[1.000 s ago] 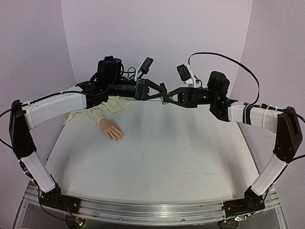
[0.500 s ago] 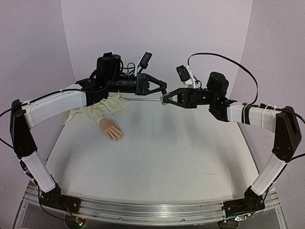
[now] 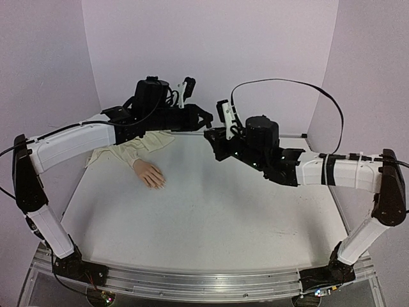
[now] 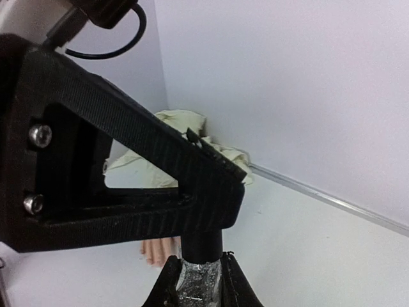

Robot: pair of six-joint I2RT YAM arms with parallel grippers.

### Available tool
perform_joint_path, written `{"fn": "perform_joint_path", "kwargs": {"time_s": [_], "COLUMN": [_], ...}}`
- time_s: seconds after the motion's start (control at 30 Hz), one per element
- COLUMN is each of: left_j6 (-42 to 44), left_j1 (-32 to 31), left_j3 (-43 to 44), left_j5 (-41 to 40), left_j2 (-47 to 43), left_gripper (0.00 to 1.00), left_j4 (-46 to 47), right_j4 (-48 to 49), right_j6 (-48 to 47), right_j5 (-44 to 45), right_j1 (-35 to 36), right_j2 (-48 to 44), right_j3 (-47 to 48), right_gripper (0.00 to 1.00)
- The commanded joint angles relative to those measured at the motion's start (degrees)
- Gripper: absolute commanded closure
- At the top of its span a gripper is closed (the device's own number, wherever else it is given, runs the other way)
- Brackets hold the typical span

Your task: Paint the nails

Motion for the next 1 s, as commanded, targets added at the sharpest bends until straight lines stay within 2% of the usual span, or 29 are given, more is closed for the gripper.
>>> {"fn": "perform_joint_path", "kwargs": {"time_s": [0.0, 0.03, 0.07, 0.17, 0.27, 0.33, 0.37, 0.47, 0.53, 0.6, 0.67, 0.7, 0.83, 0.97], "left_j6": [-0.5, -0.2, 0.2, 0.3, 0.1, 1.6, 2.3, 2.8, 2.7, 1.2, -0.7, -1.6, -6.0, -6.5], "left_j1": [-1.4, -1.2, -0.9, 1.3, 4.9, 6.1, 6.7, 8.2, 9.3, 10.7, 11.3, 11.4, 11.3, 9.4], "left_j3": [1.5, 1.4, 1.1, 0.4, -0.3, -1.7, -2.6, -5.6, -7.8, -9.7, -10.2, -10.2, -9.9, -10.7], "left_j5": [-2.3, -1.6, -0.5, 4.9, 14.4, 17.8, 19.1, 22.7, 24.5, 26.5, 29.7, 31.1, 34.3, 32.3], "left_j2": [-0.8, -1.0, -1.2, -1.8, -3.3, -6.1, -7.5, -11.8, -14.7, -16.0, -15.8, -15.5, -14.0, -13.3], "left_gripper": [1.0, 1.0, 0.96, 0.65, 0.42, 0.26, 0.19, 0.07, 0.05, 0.06, 0.09, 0.1, 0.17, 0.24], "left_j4": [-3.6, -3.6, -3.6, -3.3, -2.4, -2.3, -2.3, -2.3, -2.3, -2.3, -2.1, -2.1, -0.4, 1.4], "right_j4": [6.6, 6.8, 7.1, 9.1, 9.9, 11.7, 12.3, 14.5, 18.8, 29.4, 42.2, 44.6, 45.9, 37.1], "right_j6": [-7.9, -8.0, -8.0, -7.2, -1.7, 2.9, 6.3, 14.3, 20.5, 30.0, 39.9, 42.2, 43.0, 35.8], "right_j5": [12.4, 8.3, 3.8, -11.9, -32.8, -45.7, -50.6, -62.3, -69.4, -74.5, -75.6, -75.6, -74.0, -71.3], "right_j1": [-1.2, -1.3, -1.6, -3.6, -8.5, -11.1, -12.1, -13.7, -13.7, -13.6, -13.6, -13.6, -13.3, -13.2], "right_j2": [4.5, 5.3, 5.7, 6.4, 7.0, 7.5, 8.2, 11.0, 13.1, 15.4, 17.0, 17.4, 16.2, 12.2], "right_j3": [5.5, 6.0, 6.2, 5.2, 5.4, 5.8, 6.5, 9.1, 10.6, 10.4, 8.8, 8.8, 6.4, 3.2], "right_gripper": [1.0, 1.0, 1.0, 1.0, 1.0, 1.0, 1.0, 1.0, 1.0, 1.0, 1.0, 1.0, 1.0, 1.0]}}
